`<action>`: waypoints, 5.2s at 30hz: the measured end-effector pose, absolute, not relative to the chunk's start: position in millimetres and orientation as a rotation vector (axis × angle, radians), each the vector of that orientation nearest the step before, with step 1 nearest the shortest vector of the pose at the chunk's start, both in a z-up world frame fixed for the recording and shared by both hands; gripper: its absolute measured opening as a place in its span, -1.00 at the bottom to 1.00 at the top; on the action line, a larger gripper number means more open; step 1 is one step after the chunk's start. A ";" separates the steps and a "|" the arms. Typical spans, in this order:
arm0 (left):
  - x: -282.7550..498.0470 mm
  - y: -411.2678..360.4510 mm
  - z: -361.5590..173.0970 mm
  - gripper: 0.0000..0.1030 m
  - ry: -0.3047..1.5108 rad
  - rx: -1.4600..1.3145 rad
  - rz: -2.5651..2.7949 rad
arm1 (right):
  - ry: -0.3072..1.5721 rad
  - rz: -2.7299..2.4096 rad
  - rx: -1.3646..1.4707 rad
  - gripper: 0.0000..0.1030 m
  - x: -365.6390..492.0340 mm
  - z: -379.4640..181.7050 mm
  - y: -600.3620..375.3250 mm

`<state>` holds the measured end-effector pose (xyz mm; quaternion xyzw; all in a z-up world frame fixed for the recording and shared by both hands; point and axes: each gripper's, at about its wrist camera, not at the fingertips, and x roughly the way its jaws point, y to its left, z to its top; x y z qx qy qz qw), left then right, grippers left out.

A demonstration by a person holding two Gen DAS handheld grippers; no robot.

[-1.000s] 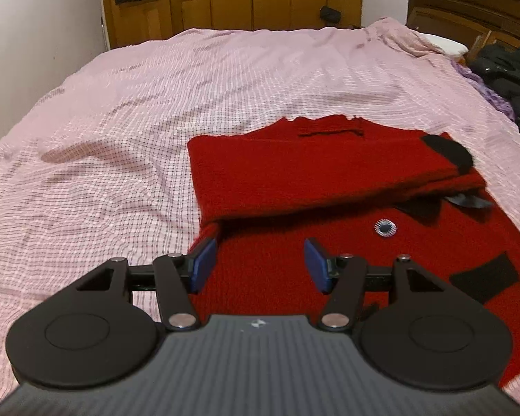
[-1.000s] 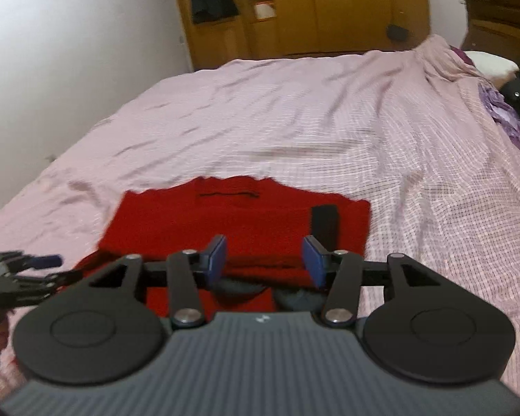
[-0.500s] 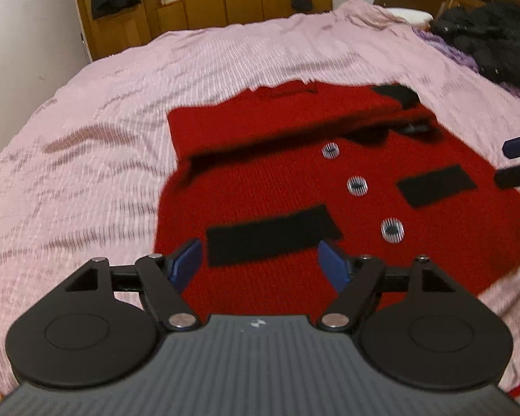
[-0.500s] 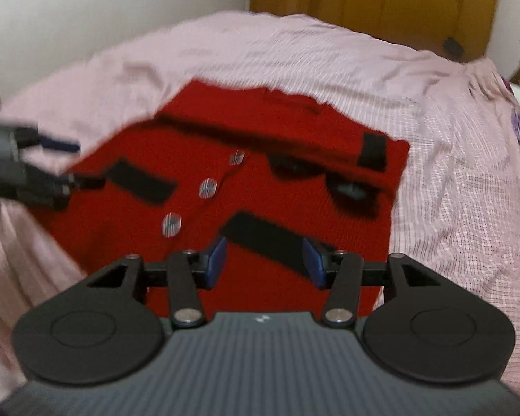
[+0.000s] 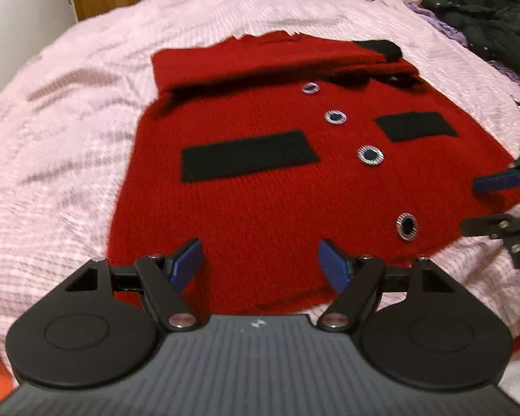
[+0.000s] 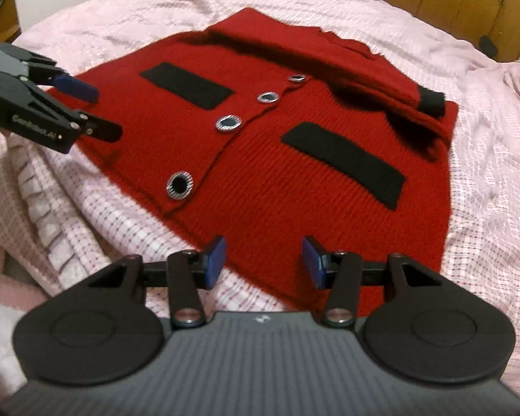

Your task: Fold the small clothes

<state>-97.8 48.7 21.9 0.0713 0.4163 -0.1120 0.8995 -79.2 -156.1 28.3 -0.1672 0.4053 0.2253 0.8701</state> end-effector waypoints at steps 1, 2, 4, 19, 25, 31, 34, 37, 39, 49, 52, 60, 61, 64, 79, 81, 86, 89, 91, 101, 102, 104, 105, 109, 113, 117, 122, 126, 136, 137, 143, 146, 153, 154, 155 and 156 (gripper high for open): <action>-98.6 47.9 20.3 0.54 0.868 0.143 -0.240 | 0.851 0.476 -0.367 -0.01 -79.6 26.6 -153.9; -100.0 46.7 18.8 0.54 0.871 0.144 -0.245 | 0.852 0.477 -0.395 -0.01 -81.2 24.2 -150.2; -101.9 43.0 16.0 0.54 0.873 0.161 -0.253 | 0.848 0.469 -0.455 -0.01 -84.2 18.9 -142.5; -107.8 29.8 9.6 0.55 0.869 0.249 -0.295 | 0.767 0.357 -0.540 0.31 -82.6 9.2 -121.5; -116.2 23.0 15.0 0.55 0.848 0.247 -0.369 | 0.712 0.288 -0.420 0.31 -75.4 18.2 -134.0; -126.7 2.4 14.9 0.55 0.807 0.326 -0.453 | 0.693 0.255 -0.325 0.31 -69.8 25.8 -145.7; -124.5 -5.6 7.2 0.55 0.804 0.387 -0.429 | 0.696 0.246 -0.303 0.31 -68.8 26.2 -147.9; -117.0 -2.1 3.2 0.55 0.783 0.395 -0.345 | 0.695 0.243 -0.285 0.31 -70.0 27.0 -150.9; -109.8 4.2 3.5 0.55 0.772 0.389 -0.284 | 0.700 0.233 -0.284 0.31 -70.3 26.4 -154.5; -91.7 37.9 9.2 0.55 0.755 0.347 -0.164 | 0.752 0.125 -0.232 0.31 -67.5 18.1 -188.8; -90.4 37.3 8.7 0.55 0.747 0.354 -0.170 | 0.763 0.122 -0.220 0.31 -66.9 13.9 -192.3; -87.2 34.1 8.9 0.55 0.725 0.364 -0.185 | 0.782 0.115 -0.200 0.41 -59.9 2.5 -196.2; -86.4 34.7 7.7 0.55 0.729 0.363 -0.187 | 0.782 0.115 -0.201 0.41 -59.3 2.0 -195.8; -83.6 36.3 1.4 0.55 0.752 0.367 -0.192 | 0.776 0.117 -0.203 0.42 -61.8 1.7 -196.4; -94.4 43.2 -0.5 0.54 0.762 0.389 -0.173 | 0.727 0.090 -0.146 0.33 -84.7 16.0 -209.2; -95.0 48.2 2.2 0.52 0.768 0.363 -0.170 | 0.725 0.092 -0.132 0.30 -84.2 15.9 -210.3; -92.9 53.6 5.6 0.20 0.753 0.343 -0.174 | 0.713 0.085 -0.101 -0.22 -82.8 14.7 -212.5; -89.9 53.3 9.4 -0.36 0.754 0.307 -0.205 | 0.705 0.076 -0.057 -0.59 -81.5 15.8 -217.9; -89.4 51.3 13.8 -0.61 0.741 0.289 -0.227 | 0.694 0.084 -0.035 -0.68 -81.5 17.7 -221.3; -80.6 54.3 48.0 -0.80 0.631 0.198 -0.227 | 0.552 0.077 0.007 -0.82 -74.0 44.1 -225.4; -78.7 54.7 51.2 -0.81 0.621 0.192 -0.228 | 0.539 0.075 0.005 -0.82 -71.7 47.0 -225.0; -74.0 55.3 56.5 -0.82 0.600 0.180 -0.226 | 0.519 0.074 0.011 -0.82 -66.4 51.4 -224.8; -71.3 55.4 59.0 -0.83 0.593 0.175 -0.226 | 0.510 0.074 0.014 -0.82 -63.4 53.6 -224.8; -60.2 55.3 68.2 -0.84 0.558 0.159 -0.227 | 0.475 0.067 0.025 -0.83 -50.9 61.1 -225.3; -43.3 51.6 78.5 -0.84 0.513 0.168 -0.225 | 0.437 0.055 0.031 -0.83 -33.5 69.3 -224.7; -20.9 48.5 86.5 -0.84 0.480 0.160 -0.211 | 0.396 0.047 0.037 -0.83 -14.2 78.4 -224.3; 14.6 44.8 91.5 -0.84 0.450 0.158 -0.169 | 0.362 0.031 0.051 -0.83 17.4 87.4 -224.4; 45.9 41.7 93.2 -0.85 0.436 0.160 -0.143 | 0.344 -0.002 0.055 -0.83 46.6 92.2 -224.5; 124.7 36.4 103.2 -0.85 0.420 0.195 -0.096 | 0.314 -0.073 -0.004 -0.84 114.2 99.8 -213.2; 133.4 34.8 102.0 -0.85 0.425 0.203 -0.092 | 0.317 -0.082 -0.011 -0.84 121.4 98.8 -211.4; 184.3 31.9 88.3 -0.85 0.464 0.219 -0.087 | 0.357 -0.128 -0.058 -0.84 165.0 79.3 -207.0; 217.7 33.6 73.6 -0.85 0.521 0.193 -0.092 | 0.409 -0.142 -0.057 -0.83 184.3 65.5 -203.7; 274.4 36.2 21.9 -0.84 0.640 0.185 -0.081 | 0.529 -0.162 -0.069 -0.83 216.4 21.7 -199.0; 276.3 36.9 15.2 -0.84 0.646 0.182 -0.081 | 0.541 -0.161 -0.069 -0.83 219.7 16.0 -199.4; 279.3 37.8 10.0 -0.84 0.649 0.180 -0.083 | 0.547 -0.161 -0.072 -0.82 221.8 10.5 -199.4; 281.5 38.4 6.7 -0.84 0.648 0.182 -0.086 | 0.546 -0.160 -0.082 -0.82 221.8 6.5 -198.3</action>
